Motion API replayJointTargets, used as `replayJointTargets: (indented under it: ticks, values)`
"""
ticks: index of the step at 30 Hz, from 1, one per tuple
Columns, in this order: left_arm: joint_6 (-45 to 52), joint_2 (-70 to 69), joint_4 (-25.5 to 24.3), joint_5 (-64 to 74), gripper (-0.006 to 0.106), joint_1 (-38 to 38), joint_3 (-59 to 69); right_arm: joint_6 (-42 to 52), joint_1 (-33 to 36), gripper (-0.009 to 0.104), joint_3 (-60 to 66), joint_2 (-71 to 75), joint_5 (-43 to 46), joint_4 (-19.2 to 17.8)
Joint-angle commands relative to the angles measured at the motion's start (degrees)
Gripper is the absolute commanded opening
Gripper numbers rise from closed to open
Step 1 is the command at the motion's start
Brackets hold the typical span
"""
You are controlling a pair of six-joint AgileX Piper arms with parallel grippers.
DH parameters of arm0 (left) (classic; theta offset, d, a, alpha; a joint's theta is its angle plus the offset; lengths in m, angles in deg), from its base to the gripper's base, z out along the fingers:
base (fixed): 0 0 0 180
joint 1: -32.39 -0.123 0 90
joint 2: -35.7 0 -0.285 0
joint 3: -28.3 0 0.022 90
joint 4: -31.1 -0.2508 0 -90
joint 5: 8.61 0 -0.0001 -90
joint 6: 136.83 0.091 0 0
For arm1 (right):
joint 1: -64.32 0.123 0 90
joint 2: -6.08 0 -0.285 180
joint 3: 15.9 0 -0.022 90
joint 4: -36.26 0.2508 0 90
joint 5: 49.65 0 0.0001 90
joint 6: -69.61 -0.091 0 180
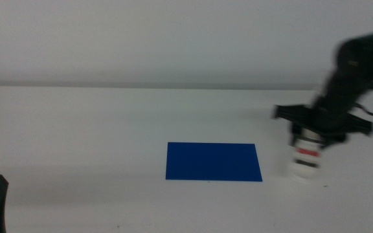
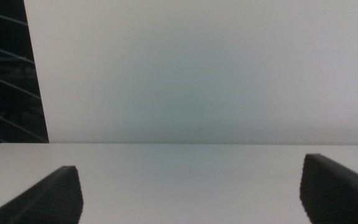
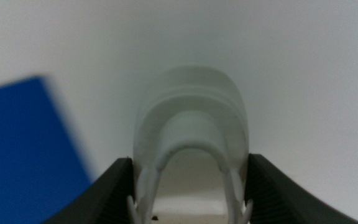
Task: Use one arm to grab the shoe from the table and place it on the mat.
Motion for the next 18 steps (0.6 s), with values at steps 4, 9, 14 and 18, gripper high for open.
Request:
replayJointTargets:
  ticks: [4, 9, 14, 18]
  values:
    - [-0.3, -2.3, 0.0, -0.7, 0.094, 0.2, 2.4, -3.9, 8.7, 0.000, -18.9, -12.7, -7.4, 4.7]
    - [-0.3, -2.3, 0.0, -0.7, 0.094, 0.2, 2.4, -7.8, 13.4, 0.004, -32.0, -22.2, -12.2, 4.9]
    - [-0.3, -2.3, 0.0, -0.7, 0.094, 0.2, 2.4, -9.2, 13.8, 0.005, -33.0, -24.0, -12.3, 6.9]
    - [-0.3, -2.3, 0.0, -0.7, 0.094, 0.2, 2.4, -9.3, 13.8, 0.005, -33.0, -24.0, -12.8, 6.9]
